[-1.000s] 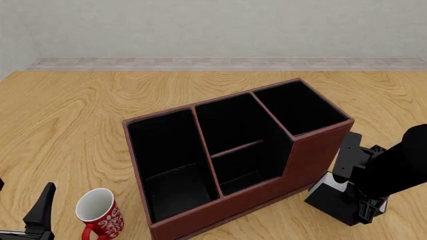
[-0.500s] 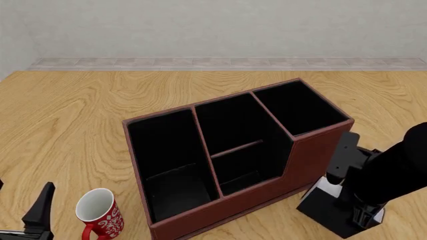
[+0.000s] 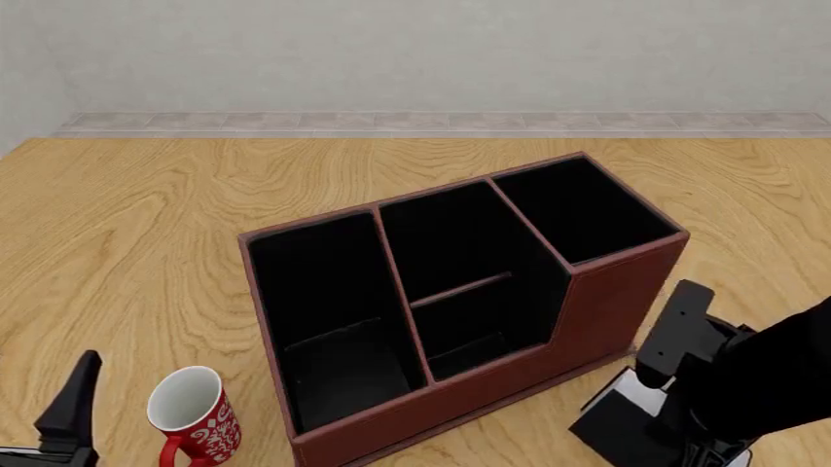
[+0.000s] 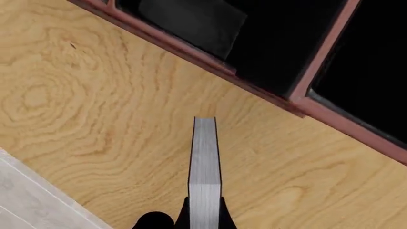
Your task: Pick up the book and place it in the right compartment of the caddy.
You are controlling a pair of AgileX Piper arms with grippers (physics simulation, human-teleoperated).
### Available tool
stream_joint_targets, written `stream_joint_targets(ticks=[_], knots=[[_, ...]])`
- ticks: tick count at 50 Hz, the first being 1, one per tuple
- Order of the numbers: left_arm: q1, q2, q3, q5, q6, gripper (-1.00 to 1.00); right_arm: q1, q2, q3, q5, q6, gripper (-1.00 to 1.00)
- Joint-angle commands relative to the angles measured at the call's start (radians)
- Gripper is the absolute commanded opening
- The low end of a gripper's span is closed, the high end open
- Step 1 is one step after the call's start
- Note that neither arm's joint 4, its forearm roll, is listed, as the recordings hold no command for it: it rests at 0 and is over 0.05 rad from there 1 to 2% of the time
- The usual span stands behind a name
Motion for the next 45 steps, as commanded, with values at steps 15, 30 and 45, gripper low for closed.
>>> stream_joint_targets(ticks=[15,30,45], knots=[[-0.002,0.0,-0.008,-0.005,-0.009,1.0,-0.101,-0.077,-0.013,0.002,-0.02,-1.0],[-0.011,0.0,-0.012,-0.008,-0.016,1.0,-0.185,-0.145,-0.007,0.002,-0.044,-1.0],[-0.025,0.001,-0.021,-0.006,-0.016,1.0,-0.257,-0.238,-0.01,0.002,-0.068,-1.0]])
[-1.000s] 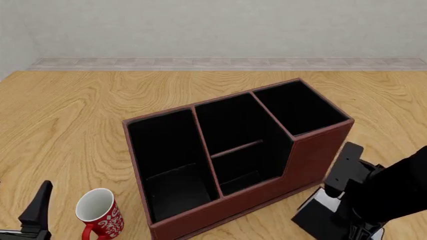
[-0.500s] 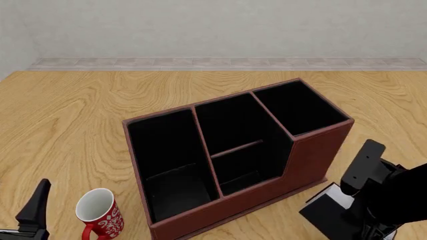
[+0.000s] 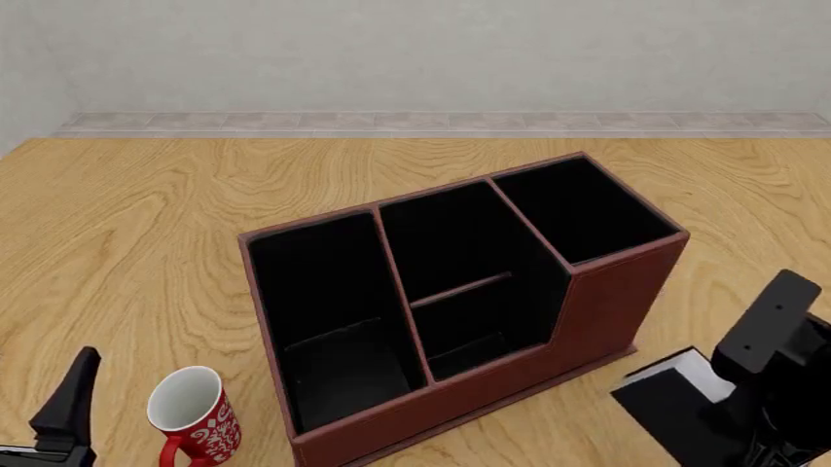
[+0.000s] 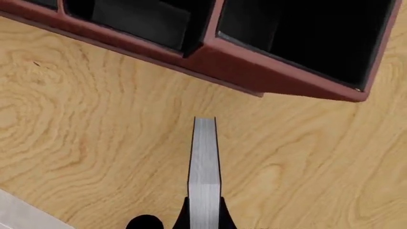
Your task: Pick up the book and place it in the right compartment of the caddy.
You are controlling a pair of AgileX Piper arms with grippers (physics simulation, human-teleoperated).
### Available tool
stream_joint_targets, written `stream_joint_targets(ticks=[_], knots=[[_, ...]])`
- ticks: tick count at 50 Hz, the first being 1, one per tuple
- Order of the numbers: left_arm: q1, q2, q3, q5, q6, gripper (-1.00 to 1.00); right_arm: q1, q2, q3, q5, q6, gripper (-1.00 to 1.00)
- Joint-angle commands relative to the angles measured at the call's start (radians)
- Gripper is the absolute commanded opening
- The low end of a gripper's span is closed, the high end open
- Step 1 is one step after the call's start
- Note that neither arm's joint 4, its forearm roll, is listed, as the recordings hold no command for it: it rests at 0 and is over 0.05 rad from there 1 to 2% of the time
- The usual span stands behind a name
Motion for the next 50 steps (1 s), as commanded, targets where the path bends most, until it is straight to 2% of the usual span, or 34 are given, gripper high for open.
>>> stream_joint_targets(ticks=[1,2,4,7,11,16,23,31,50], knots=[[-0.007,0.0,-0.009,0.003,0.0,1.0,-0.045,-0.061,-0.022,0.0,0.0,-1.0],[-0.008,0.0,-0.011,0.004,-0.001,1.0,-0.052,-0.069,-0.048,0.0,-0.017,-1.0],[-0.005,0.0,-0.015,0.006,-0.003,1.0,-0.023,-0.07,-0.088,0.0,0.014,-1.0],[-0.004,0.0,-0.014,0.007,-0.002,1.0,-0.085,-0.083,-0.086,0.0,-0.051,-1.0],[-0.004,0.0,-0.02,0.011,-0.001,1.0,-0.054,-0.093,-0.159,0.0,-0.026,-1.0],[-0.003,0.0,-0.021,0.012,0.001,1.0,-0.096,-0.111,-0.151,0.0,-0.054,-1.0],[-0.009,0.002,-0.021,0.01,0.003,1.0,-0.104,-0.128,-0.128,0.0,-0.036,-1.0],[-0.014,0.002,-0.02,0.008,0.005,1.0,-0.126,-0.131,-0.13,0.0,-0.045,-1.0],[-0.016,0.003,-0.023,0.008,0.006,1.0,-0.178,-0.138,-0.22,0.0,-0.099,-1.0]])
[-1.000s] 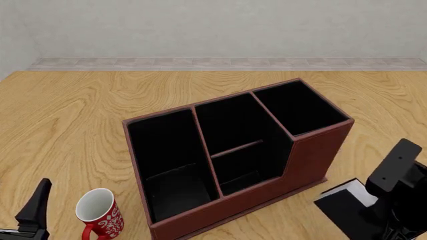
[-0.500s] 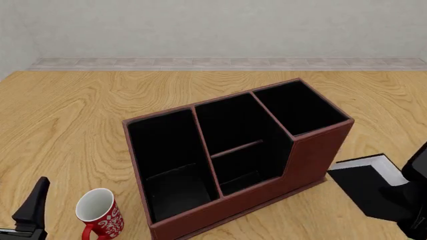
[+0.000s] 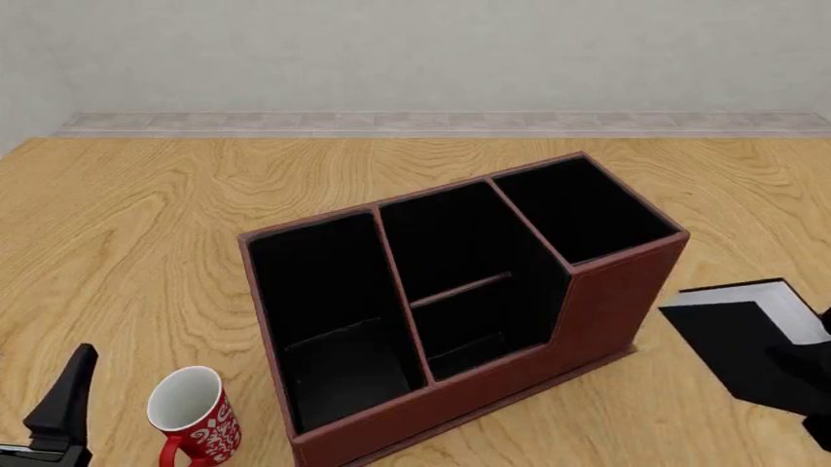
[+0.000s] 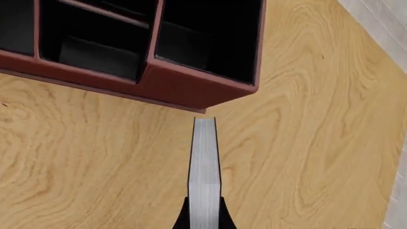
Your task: Pick up the book and place it in the right compartment of the caddy.
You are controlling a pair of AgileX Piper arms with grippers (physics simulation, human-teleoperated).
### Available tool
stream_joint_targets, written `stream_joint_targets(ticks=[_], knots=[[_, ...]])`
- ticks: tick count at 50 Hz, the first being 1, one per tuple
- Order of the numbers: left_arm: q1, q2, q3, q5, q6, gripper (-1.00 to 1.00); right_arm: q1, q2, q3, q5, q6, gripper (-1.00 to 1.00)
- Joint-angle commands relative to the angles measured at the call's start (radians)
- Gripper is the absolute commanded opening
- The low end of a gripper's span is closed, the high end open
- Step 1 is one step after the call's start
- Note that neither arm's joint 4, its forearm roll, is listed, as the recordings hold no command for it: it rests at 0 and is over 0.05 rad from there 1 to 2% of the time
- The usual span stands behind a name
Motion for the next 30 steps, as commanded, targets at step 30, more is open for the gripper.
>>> stream_joint_targets(ticks=[30], knots=[[-0.008,-0.001,-0.007,0.006,0.002,1.0,-0.039,0.055,-0.24,0.0,-0.109,-1.0]])
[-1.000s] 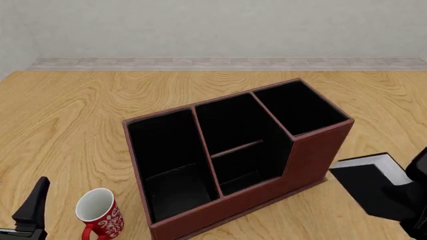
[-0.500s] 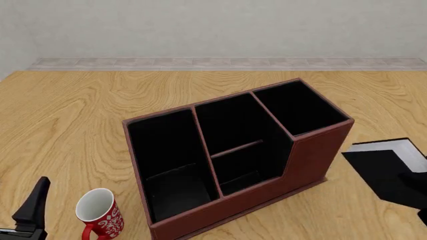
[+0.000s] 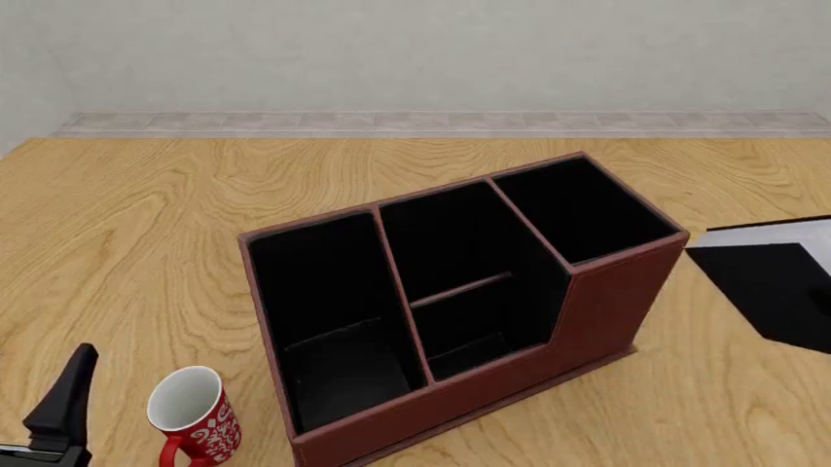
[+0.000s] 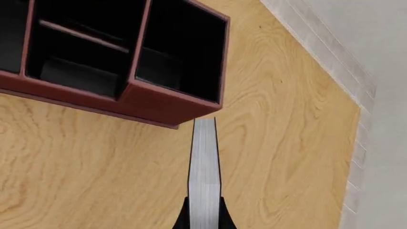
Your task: Pick up the book and place it in the right compartment of the caddy.
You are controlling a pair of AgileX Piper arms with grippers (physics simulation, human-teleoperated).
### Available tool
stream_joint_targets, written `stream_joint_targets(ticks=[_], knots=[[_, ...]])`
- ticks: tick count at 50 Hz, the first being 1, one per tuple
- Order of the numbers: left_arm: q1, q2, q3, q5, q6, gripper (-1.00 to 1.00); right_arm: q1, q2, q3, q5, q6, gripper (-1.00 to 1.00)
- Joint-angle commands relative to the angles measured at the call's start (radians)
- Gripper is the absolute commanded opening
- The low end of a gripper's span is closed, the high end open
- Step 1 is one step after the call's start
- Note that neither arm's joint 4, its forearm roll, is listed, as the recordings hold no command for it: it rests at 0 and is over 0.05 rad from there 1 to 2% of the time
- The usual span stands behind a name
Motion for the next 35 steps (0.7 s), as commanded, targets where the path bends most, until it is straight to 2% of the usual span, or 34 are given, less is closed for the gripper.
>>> stream_joint_targets(ticks=[1,8,25,29,31,35], knots=[[0.0,-0.001,-0.007,0.007,0.0,1.0,-0.004,0.033,-0.082,0.0,-0.031,-1.0],[0.006,-0.002,-0.005,0.007,-0.001,1.0,0.005,0.068,-0.121,0.0,-0.062,-1.0],[0.009,-0.002,-0.016,0.017,-0.006,1.0,0.089,0.17,-0.223,0.0,-0.09,-1.0],[0.009,-0.002,-0.019,0.019,-0.004,1.0,0.103,0.206,-0.266,0.0,-0.124,-1.0],[0.006,-0.002,-0.025,0.024,-0.001,1.0,0.143,0.232,-0.298,0.0,-0.1,-1.0],[0.015,-0.002,-0.024,0.022,0.003,1.0,0.15,0.259,-0.33,0.0,-0.114,-1.0]])
